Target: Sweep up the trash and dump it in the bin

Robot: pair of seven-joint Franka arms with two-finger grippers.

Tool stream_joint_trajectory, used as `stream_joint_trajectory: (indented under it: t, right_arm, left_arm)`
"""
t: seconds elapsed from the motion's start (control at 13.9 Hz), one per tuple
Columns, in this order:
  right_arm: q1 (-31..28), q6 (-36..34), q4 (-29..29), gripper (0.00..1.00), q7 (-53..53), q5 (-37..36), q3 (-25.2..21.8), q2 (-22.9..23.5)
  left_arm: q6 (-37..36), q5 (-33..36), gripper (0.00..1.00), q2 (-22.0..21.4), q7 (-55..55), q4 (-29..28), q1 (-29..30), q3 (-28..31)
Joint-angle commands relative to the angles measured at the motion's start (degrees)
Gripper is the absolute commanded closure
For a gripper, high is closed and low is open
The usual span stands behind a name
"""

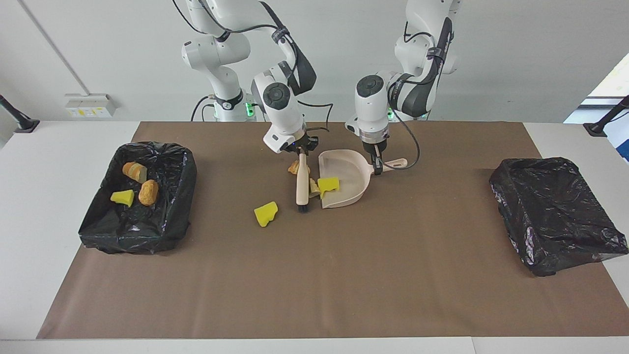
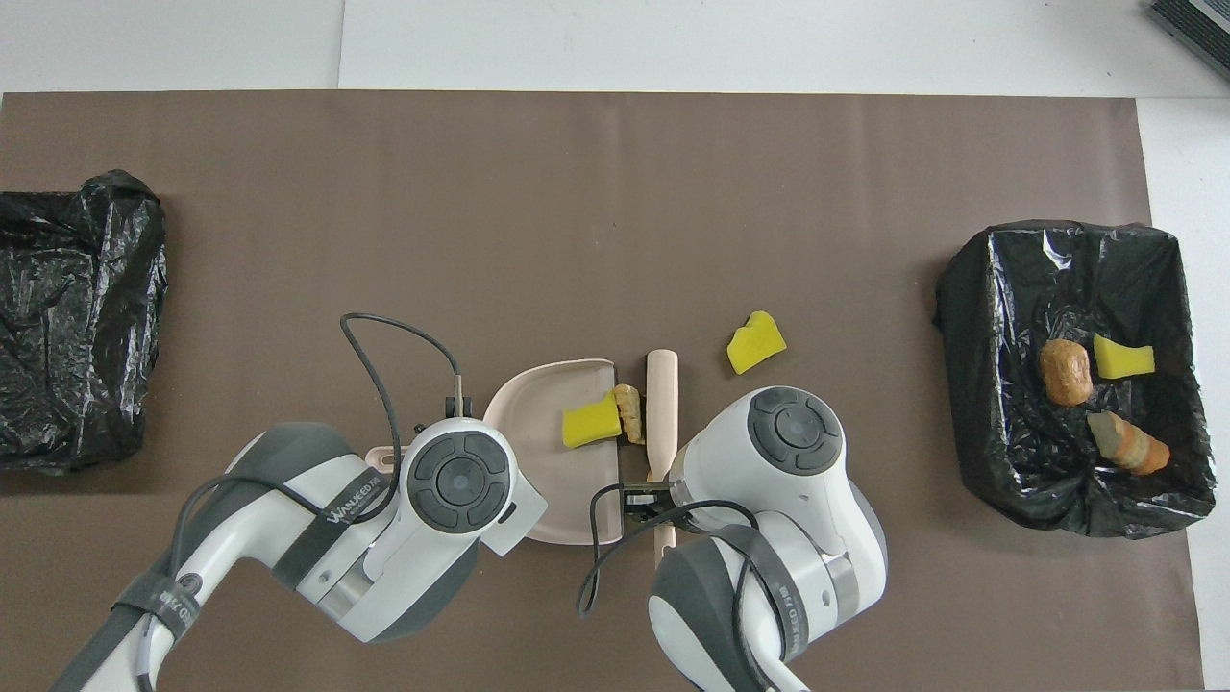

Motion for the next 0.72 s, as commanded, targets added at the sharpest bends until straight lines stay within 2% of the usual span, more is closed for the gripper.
stream_joint_trajectory:
  t: [0.0, 0.14, 0.29, 0.43, 0.51, 0.65]
  right_arm:
    - [0.0, 0.5, 2.8, 1.00, -0.1, 6.5, 0.2, 1.2]
    - [-0.8, -3.0, 5.4, 1.00, 0.0, 6.4, 0.0, 0.1]
    - [-1.9, -9.2, 5.6, 1.00, 0.3, 3.6, -1.0, -3.6]
    - [-4.1, -17.7, 4.8, 1.00, 2.2, -9.6, -0.9, -6.5]
    - [-4.3, -19.8, 3.4, 1.00, 3.2, -15.0, -0.7, -7.7]
    - [-4.9, -19.2, -1.9, 1.00, 2.4, -16.7, -0.7, -10.9]
  left_arm:
    - [1.0, 0.9, 1.00, -1.3, -0.7, -3.1, -0.6, 0.6]
    - [1.3, 0.9, 1.00, -1.2, -0.8, -3.1, -0.2, 0.5]
    - [1.7, 0.9, 1.00, -1.1, -0.8, -3.1, -0.1, 0.5]
    - [1.7, 0.9, 1.00, -1.1, -0.8, -3.1, 0.0, 0.5]
    - [1.7, 0.9, 1.00, -1.0, -0.8, -3.1, 0.2, 0.5]
    - [1.6, 0.9, 1.00, -1.0, -0.7, -3.1, 0.3, 0.6]
